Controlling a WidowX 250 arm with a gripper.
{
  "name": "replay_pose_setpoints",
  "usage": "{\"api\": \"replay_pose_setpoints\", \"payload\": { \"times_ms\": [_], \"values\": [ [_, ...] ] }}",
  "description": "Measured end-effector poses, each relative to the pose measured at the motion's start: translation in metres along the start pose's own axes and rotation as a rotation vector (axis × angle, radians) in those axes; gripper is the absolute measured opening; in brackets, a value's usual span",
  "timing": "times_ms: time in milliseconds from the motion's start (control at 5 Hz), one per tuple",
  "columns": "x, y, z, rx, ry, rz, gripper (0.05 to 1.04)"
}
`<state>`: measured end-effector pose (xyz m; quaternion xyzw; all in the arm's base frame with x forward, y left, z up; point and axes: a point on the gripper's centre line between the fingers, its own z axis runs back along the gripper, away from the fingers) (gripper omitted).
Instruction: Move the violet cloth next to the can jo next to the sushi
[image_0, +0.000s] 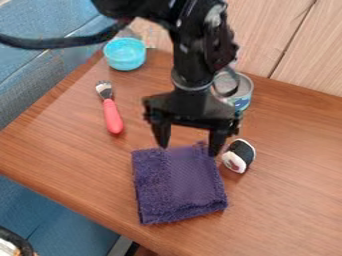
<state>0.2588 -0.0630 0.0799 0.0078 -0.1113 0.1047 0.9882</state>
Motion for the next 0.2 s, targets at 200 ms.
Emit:
{"api": "replay_pose_setpoints", "payload": {
  "times_ms": [200],
  "values": [
    [0.0012,-0.0016,0.0020,0.012,-0.008,0.011,1.000]
  ]
}}
